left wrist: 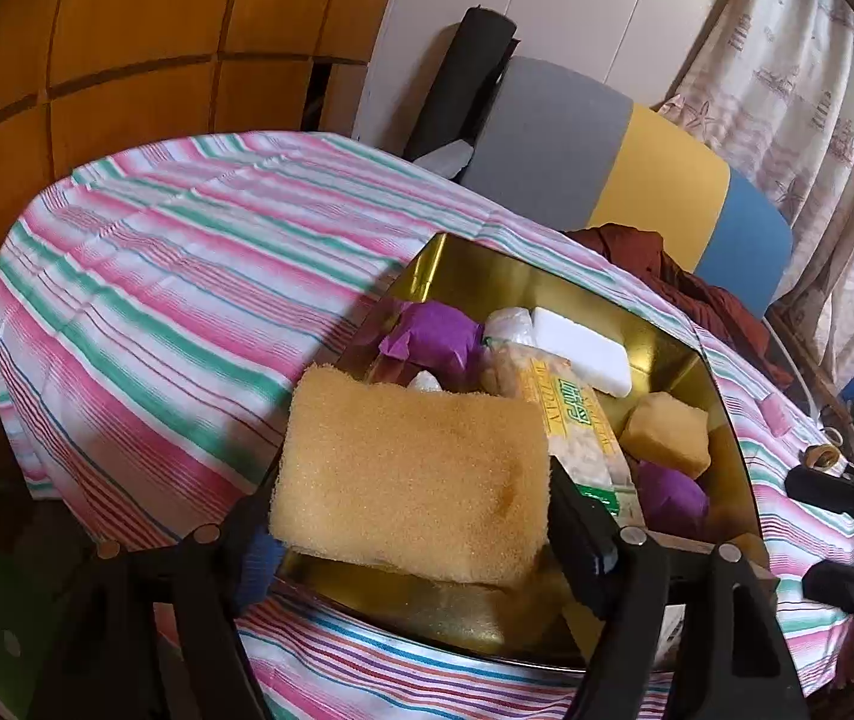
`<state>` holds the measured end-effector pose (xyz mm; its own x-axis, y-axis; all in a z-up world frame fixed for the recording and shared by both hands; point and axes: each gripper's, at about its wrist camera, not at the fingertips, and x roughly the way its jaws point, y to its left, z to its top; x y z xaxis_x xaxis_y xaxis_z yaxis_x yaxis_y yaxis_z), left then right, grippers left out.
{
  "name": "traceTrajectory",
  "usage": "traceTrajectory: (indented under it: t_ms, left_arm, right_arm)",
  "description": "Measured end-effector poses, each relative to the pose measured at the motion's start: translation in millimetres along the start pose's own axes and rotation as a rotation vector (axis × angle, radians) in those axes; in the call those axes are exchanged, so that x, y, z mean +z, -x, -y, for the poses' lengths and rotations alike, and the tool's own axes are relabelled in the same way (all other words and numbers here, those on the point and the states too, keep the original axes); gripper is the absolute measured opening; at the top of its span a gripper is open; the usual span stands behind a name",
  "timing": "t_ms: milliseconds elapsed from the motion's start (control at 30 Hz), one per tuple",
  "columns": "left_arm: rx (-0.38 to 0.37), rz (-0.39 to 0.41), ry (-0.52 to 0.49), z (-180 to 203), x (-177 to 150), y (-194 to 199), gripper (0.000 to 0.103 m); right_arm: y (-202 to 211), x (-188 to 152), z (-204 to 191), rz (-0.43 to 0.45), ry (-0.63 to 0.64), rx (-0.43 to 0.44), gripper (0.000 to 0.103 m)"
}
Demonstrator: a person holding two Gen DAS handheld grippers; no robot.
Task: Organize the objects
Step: 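Carry the sponge and box over the gold tray and open both tools, then move both tools back toward the remaining items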
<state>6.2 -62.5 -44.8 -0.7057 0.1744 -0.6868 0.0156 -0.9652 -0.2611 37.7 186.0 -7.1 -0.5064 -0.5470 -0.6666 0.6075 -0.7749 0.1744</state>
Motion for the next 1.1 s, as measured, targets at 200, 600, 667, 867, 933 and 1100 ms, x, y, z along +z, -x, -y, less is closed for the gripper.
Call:
traceTrajectory:
  t_ms: [200,600,667,867,933,1100]
  left_arm:
    - [-0.032,0.019,-0.023,7.7,0.7,7.4,0.084]
    - [-0.044,0.104,-0.09,28.4,-0.2,28.1,0.084]
    - [-0.071,0.103,-0.102,34.7,-3.0,29.3,0.084]
    - [-0.145,0.106,-0.139,56.8,-9.8,34.3,0.084]
    - [-0.16,0.108,-0.161,66.8,-12.2,35.7,0.084]
    - [-0.204,0.091,-0.211,92.8,-17.5,35.3,0.084]
  right_arm:
    - [22.9,-19.6,16.3,0.039,-0.13,-0.132,0.076]
    - [35.0,-43.3,22.8,0.039,-0.16,-0.258,0.078]
    - [37.0,-47.7,25.3,0.044,-0.179,-0.257,0.078]
    - [43.8,-58.1,37.2,0.066,-0.24,-0.296,0.083]
    - [46.0,-62.4,45.7,0.066,-0.28,-0.323,0.084]
    - [53.1,-82.1,81.3,0.061,-0.44,-0.365,0.084]
